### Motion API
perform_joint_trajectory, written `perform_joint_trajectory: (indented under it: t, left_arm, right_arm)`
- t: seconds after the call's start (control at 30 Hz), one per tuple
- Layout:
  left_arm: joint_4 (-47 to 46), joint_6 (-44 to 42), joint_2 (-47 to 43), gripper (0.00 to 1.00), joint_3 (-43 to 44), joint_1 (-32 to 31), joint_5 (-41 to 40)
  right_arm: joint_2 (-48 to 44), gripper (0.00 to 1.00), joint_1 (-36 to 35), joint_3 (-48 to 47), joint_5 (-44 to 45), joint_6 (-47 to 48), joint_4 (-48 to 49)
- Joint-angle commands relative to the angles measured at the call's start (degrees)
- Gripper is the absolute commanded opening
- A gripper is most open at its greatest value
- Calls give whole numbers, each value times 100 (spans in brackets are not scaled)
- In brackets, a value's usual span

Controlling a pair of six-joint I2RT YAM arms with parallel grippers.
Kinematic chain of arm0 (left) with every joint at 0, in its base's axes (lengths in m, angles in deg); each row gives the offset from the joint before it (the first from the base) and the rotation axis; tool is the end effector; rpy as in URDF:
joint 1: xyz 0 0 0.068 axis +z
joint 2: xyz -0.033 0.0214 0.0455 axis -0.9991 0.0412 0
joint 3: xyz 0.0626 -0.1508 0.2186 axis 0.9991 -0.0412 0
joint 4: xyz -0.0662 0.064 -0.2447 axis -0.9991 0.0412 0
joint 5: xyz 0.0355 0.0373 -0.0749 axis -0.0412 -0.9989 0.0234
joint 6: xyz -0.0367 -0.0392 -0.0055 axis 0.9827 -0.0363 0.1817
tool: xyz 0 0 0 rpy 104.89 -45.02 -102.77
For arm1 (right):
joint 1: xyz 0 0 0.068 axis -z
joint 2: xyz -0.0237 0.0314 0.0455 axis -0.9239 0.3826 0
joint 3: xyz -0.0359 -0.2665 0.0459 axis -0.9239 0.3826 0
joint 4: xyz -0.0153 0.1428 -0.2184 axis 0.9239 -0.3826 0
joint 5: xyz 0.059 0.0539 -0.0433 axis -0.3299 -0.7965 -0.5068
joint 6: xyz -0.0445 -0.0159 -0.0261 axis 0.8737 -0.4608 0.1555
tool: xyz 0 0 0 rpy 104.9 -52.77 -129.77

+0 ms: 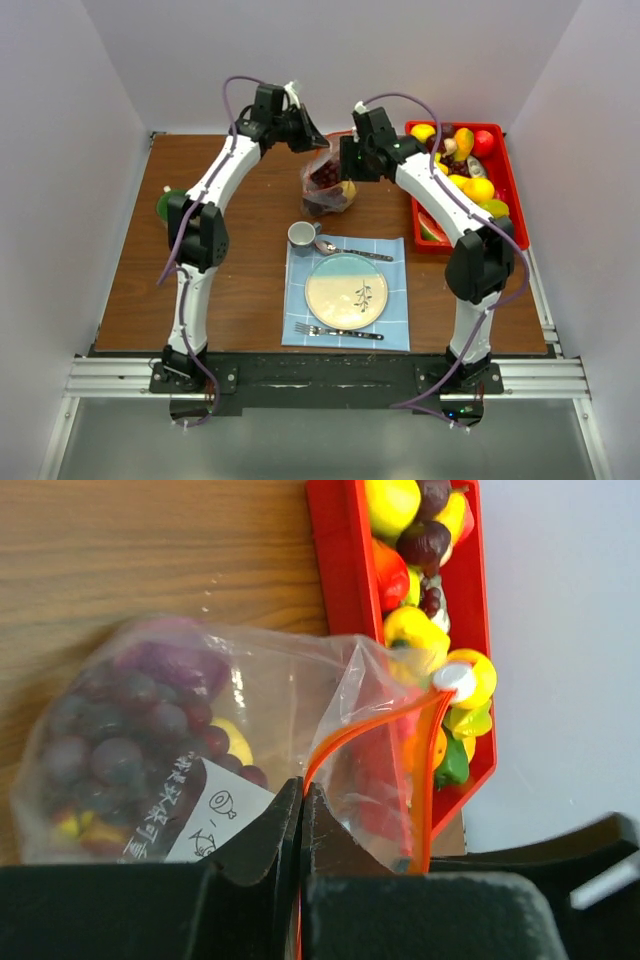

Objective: Place the food in the zip-top bag and seal the zipper
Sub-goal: Adjust the zipper food storage bag at the center of the board, then pick up the fake fruit from the bin.

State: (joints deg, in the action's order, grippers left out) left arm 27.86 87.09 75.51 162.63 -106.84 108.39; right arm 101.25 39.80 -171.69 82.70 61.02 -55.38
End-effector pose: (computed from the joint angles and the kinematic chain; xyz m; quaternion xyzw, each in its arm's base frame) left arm 0.4960 -0.1910 0.3045 -0.0526 0.8543 -0.4275 0.2909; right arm 0.3920 0.2037 0.3283 -0.0229 0.9216 0.1448 0.3594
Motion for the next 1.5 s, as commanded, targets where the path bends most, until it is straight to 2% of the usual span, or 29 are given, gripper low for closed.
perform_joint_trajectory:
  t: [0.0, 0.17, 0.33, 0.53, 0.73, 0.87, 1.03, 1.13, 1.17, 1.27, 1.43, 1.47]
  left_arm:
    - [-1030, 306, -430, 0, -512, -303, 216]
    - [-1672, 676, -641, 0, -715, -444, 146]
    - [-2498, 1010, -870, 0, -1128, -751, -38]
    - [-2701, 1195, -694, 0, -1198, -884, -3]
    - [-2728, 1204, -720, 0, -1234, -884, 67]
    - [-2631, 1125, -755, 0, -1251, -884, 76]
    - [-2622, 1116, -791, 0, -1321, -884, 128]
    - [-2605, 1063, -817, 0, -1339, -884, 146]
    - [-2587, 1054, -808, 0, -1339, -875, 137]
    - [-2631, 1063, -738, 0, -1313, -875, 128]
    - [-2772, 1238, -527, 0, -1181, -875, 208]
    - [-2815, 1239, -475, 0, -1172, -875, 216]
  right_arm:
    - [-1183, 58, 19, 18, 551, 210, 74]
    - [-2072, 61, 133, 771, 1315, 228, 65]
    - [-2951, 61, 932, 1933, 1168, 44, 460]
    - [-3093, 61, 1715, 2839, 913, 17, 750]
    - [-2558, 60, 2400, 3314, 633, 17, 1181]
    - [-2013, 60, 2752, 3254, 228, -97, 1699]
    - [-1169, 71, 2762, 2403, 296, -106, 1919]
    - [-975, 77, 2761, 2120, 858, -141, 1631]
    - [-1010, 80, 2970, 2137, 1147, -228, 1542]
    - [-1221, 80, 3191, 2260, 1456, -456, 1358]
    - [-1116, 81, 3631, 1866, 1475, -852, 699]
    - [-1089, 84, 3649, 1803, 1553, -957, 541]
